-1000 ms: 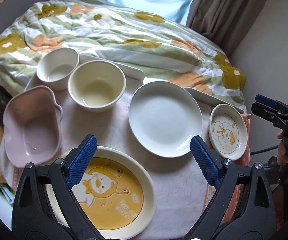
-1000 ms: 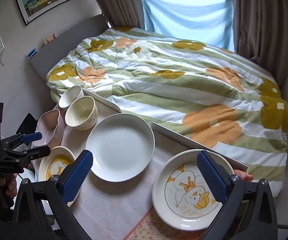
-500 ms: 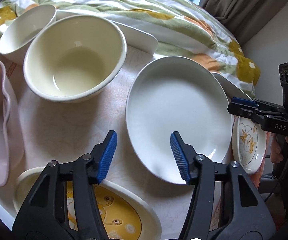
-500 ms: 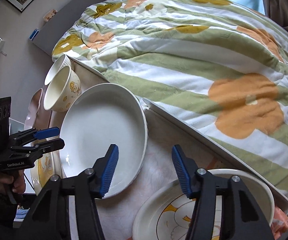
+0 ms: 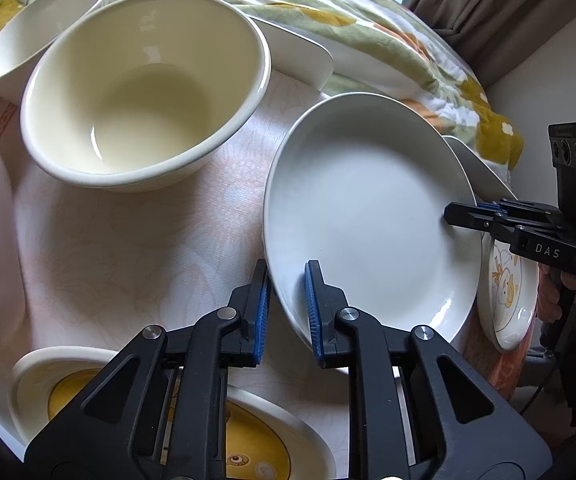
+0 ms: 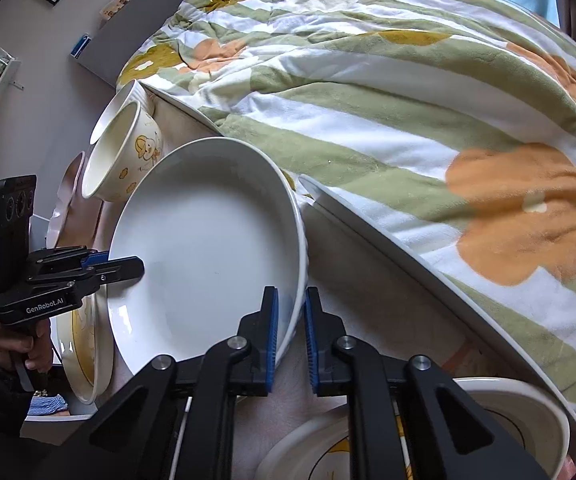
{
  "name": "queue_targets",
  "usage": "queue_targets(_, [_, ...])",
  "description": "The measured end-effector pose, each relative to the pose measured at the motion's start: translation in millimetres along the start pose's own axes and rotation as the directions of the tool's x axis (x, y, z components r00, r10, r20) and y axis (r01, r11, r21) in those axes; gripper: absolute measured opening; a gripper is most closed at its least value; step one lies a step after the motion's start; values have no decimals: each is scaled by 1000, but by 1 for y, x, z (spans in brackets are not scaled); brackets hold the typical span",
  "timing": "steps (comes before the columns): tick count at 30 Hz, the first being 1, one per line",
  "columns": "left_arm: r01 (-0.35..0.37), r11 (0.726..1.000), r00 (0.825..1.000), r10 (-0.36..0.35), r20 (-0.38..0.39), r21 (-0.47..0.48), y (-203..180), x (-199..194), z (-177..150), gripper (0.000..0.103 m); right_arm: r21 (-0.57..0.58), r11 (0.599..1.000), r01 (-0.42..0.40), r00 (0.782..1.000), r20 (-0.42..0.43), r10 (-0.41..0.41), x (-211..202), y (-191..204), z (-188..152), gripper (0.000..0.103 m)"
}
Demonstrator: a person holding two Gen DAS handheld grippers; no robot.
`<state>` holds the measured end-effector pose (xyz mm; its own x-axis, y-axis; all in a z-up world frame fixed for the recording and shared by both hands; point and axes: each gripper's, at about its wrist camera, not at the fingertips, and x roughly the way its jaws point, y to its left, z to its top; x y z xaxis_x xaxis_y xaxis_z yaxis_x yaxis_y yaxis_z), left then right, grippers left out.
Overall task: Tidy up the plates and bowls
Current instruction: 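Carry the white plate onto the lion plate and open both grippers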
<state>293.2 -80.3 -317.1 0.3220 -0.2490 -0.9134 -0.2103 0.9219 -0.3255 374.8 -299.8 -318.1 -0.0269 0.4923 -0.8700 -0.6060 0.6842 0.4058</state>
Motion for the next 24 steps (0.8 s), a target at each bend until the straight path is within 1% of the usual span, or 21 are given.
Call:
queue_targets(2, [0, 1000, 1000, 0, 7, 0, 1, -2, -1, 14, -3, 1000, -3, 1000, 5, 3, 0, 0, 0, 12])
queue_targets(6, [-40, 998, 999, 39, 24, 42, -5, -6, -5, 14, -8, 1000, 4, 1000, 9, -4, 0, 1, 0, 12])
queue_targets(11, [-60, 997, 998, 58, 36, 57, -9, -13, -5, 13, -11, 1000, 10, 1000, 11, -10, -1, 2, -1, 12])
queue_targets(15, [-71, 995, 996, 67, 56, 71, -14, -23, -4, 13, -10, 1000, 18, 999, 36, -18, -9, 4, -2, 12])
queue_targets(19, [-81, 992, 994, 73, 85, 95, -22, -43, -3, 13, -12, 999, 32, 997, 65, -31, -24, 13, -2, 12])
queue_targets(24, [-76, 988, 992, 61, 112, 131, -29, -74, -6, 13, 1, 998, 65, 994, 93, -65, -49, 33, -4, 12])
